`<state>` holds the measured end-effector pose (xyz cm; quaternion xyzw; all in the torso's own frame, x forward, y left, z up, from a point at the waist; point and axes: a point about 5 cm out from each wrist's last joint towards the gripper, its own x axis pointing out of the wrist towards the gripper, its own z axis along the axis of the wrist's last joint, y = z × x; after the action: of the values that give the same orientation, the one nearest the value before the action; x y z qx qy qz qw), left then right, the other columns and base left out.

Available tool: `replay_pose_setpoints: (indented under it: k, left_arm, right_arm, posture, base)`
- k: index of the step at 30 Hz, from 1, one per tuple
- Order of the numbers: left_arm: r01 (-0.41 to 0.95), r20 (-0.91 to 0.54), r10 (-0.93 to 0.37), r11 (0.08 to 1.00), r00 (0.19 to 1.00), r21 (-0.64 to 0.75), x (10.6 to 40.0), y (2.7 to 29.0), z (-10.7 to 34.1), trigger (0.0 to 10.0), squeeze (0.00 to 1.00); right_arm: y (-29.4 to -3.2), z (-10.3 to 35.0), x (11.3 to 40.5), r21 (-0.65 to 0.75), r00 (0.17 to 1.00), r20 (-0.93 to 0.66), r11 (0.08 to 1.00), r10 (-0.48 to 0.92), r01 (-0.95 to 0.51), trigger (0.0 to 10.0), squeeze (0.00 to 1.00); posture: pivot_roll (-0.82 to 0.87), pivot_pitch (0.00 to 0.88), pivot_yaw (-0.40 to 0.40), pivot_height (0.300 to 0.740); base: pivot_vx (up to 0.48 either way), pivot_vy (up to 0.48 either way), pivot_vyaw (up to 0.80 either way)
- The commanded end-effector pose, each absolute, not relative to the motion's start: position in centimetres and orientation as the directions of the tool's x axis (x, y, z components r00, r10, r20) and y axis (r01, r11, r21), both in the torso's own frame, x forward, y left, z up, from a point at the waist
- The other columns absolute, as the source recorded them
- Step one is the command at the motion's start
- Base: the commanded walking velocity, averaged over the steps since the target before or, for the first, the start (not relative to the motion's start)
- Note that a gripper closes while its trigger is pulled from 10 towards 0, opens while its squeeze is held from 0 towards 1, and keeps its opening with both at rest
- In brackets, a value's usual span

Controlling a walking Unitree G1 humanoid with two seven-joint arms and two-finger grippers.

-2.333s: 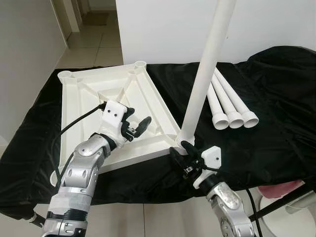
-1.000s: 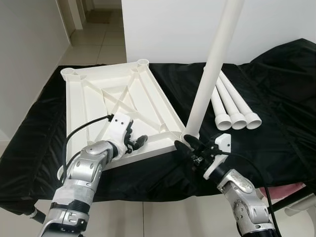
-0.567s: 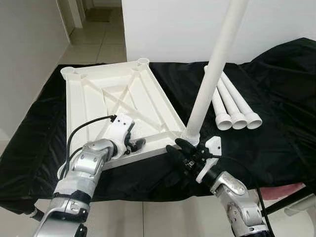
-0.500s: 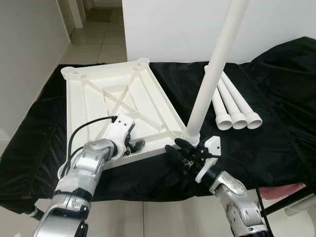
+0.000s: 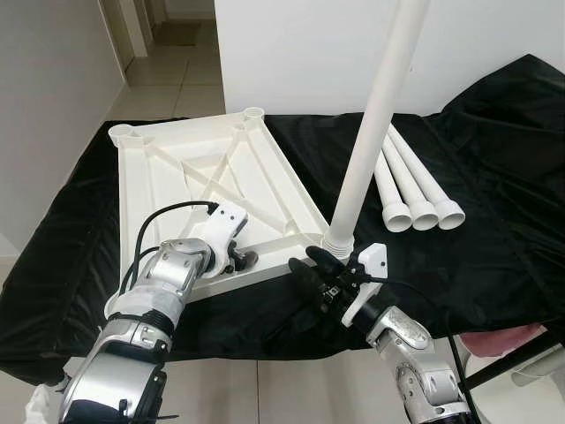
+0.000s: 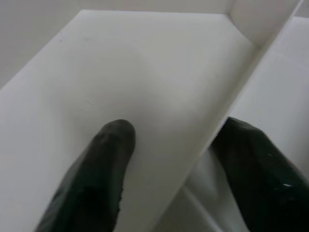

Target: Building children table

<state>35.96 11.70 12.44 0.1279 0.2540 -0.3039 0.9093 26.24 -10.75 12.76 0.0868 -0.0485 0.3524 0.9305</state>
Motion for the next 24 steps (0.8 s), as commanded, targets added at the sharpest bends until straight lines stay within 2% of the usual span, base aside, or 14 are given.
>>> replay_pose_setpoints:
  k: [1,9,18,19,20,21,22,23,24]
  left_arm:
    - [0.410,-0.515,-0.254,0.887,0.818,0.214,36.8,13.5,12.4,0.0,0.00]
    - [0.325,-0.477,-0.178,0.913,0.861,0.247,37.3,14.4,13.0,0.0,0.00]
    - [0.305,-0.437,-0.175,0.919,0.882,0.249,37.7,14.0,13.6,0.0,0.00]
    - [0.317,-0.417,-0.194,0.915,0.888,0.249,37.8,13.4,13.8,1.8,0.00]
    - [0.317,-0.417,-0.194,0.915,0.888,0.249,37.8,13.4,13.8,1.8,0.00]
    - [0.353,-0.390,-0.238,0.900,0.889,0.256,37.7,12.2,14.1,5.0,0.00]
    - [0.386,-0.367,-0.276,0.883,0.888,0.269,37.6,11.2,14.3,10.0,0.00]
    - [0.386,-0.367,-0.276,0.883,0.888,0.269,37.6,11.2,14.3,10.0,0.00]
    - [0.425,-0.348,-0.328,0.870,0.878,0.251,37.4,10.0,14.4,10.0,0.00]
  right_arm:
    - [-10.6,12.7,26.3,0.122,0.750,0.148,0.741,0.644,-0.660,10.0,0.00]
    - [-10.7,12.5,26.3,0.122,0.763,0.148,0.754,0.629,-0.645,10.0,0.00]
    - [-10.9,12.6,26.6,0.113,0.773,0.151,0.766,0.617,-0.633,10.0,0.00]
    - [-10.9,12.6,26.7,0.112,0.776,0.153,0.769,0.612,-0.629,10.0,0.00]
    - [-10.9,12.6,26.7,0.112,0.776,0.153,0.769,0.612,-0.629,10.0,0.00]
    - [-11.0,12.6,26.9,0.112,0.782,0.155,0.775,0.604,-0.622,10.0,0.00]
    - [-10.9,12.7,27.0,0.112,0.786,0.158,0.780,0.598,-0.616,10.0,0.00]
    - [-10.9,12.7,27.0,0.112,0.786,0.158,0.780,0.598,-0.616,10.0,0.00]
    - [-10.9,12.7,27.1,0.111,0.792,0.162,0.787,0.588,-0.607,10.0,0.00]
  posture:
    - [-0.03,0.000,0.056,0.740]
    - [-0.03,0.000,0.059,0.740]
    - [-0.03,0.000,0.055,0.740]
    - [-0.03,0.000,0.054,0.740]
    - [-0.03,0.000,0.054,0.740]
    - [-0.03,0.000,0.054,0.740]
    - [-0.03,0.000,0.054,0.740]
    - [-0.03,0.000,0.054,0.740]
    - [-0.03,0.000,0.054,0.740]
  base:
    - [0.000,0.000,0.00]
    - [0.000,0.000,0.00]
    - [0.000,0.000,0.00]
    - [0.000,0.000,0.00]
    - [0.000,0.000,0.00]
    - [0.000,0.000,0.00]
    - [0.000,0.000,0.00]
    - [0.000,0.000,0.00]
    - [0.000,0.000,0.00]
